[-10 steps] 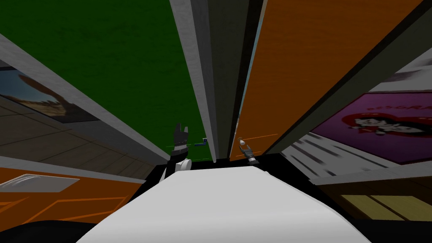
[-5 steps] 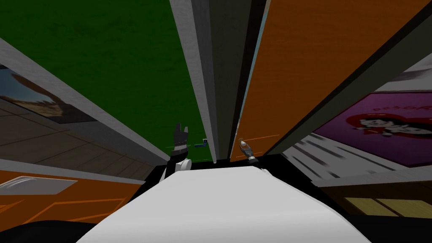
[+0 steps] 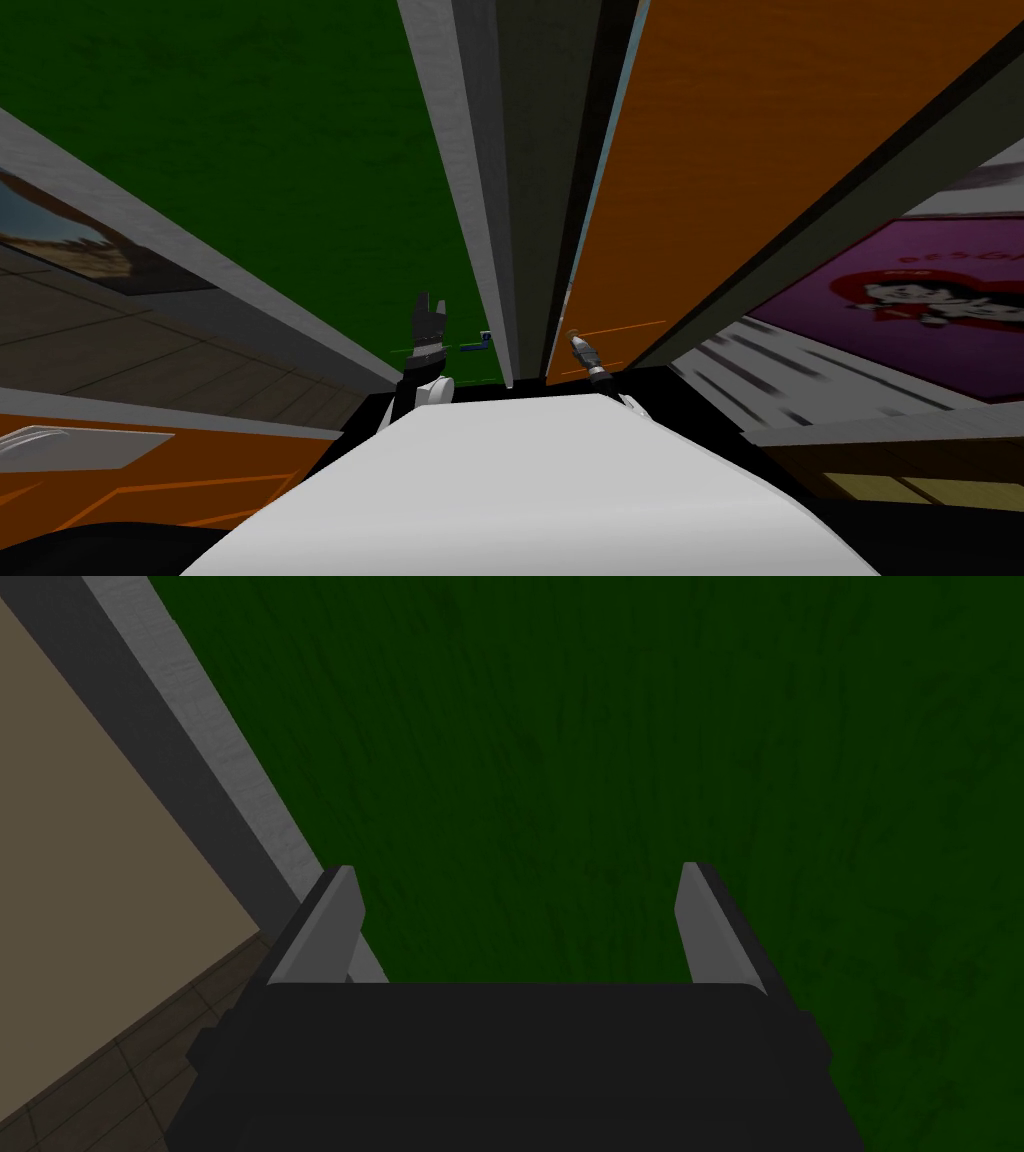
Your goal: Pull the door open
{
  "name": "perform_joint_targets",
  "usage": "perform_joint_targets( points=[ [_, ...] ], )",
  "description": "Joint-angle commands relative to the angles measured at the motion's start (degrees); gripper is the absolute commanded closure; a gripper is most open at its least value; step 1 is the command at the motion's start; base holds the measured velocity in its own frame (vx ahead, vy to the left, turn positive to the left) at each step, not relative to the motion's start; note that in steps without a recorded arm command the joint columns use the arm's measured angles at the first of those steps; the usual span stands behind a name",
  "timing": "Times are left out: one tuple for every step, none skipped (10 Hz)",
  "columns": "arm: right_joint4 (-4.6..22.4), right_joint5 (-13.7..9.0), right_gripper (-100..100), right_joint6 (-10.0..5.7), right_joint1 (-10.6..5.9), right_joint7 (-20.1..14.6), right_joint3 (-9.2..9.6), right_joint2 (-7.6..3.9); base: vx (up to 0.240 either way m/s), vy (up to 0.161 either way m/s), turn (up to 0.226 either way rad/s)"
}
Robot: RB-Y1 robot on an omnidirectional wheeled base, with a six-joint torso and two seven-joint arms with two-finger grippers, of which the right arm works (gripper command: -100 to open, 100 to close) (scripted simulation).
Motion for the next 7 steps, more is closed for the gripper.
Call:
perform_joint_targets(
  points=[
    [-0.04,0.06,100,-0.02,0.05,0.0,0.1,0.14,-0.005,-0.006,0.0],
    [-0.04,0.06,100,-0.02,0.05,0.0,0.1,0.14,-0.005,-0.002,0.007],
    [-0.04,0.06,100,-0.02,0.05,0.0,0.1,0.14,0.0,0.0,0.0],
    [-0.04,0.06,100,-0.02,0.05,0.0,0.1,0.14,0.0,0.0,0.0],
    [-0.04,0.06,100,-0.02,0.05,0.0,0.1,0.14,0.0,0.0,0.0],
    [-0.05,-0.44,100,0.1,-0.08,-1.69,0.31,0.06,-0.018,-0.005,0.027],
    [-0.04,-0.65,100,0.13,-0.12,-2.42,0.43,0.07,-0.026,-0.011,0.031]
  ],
)
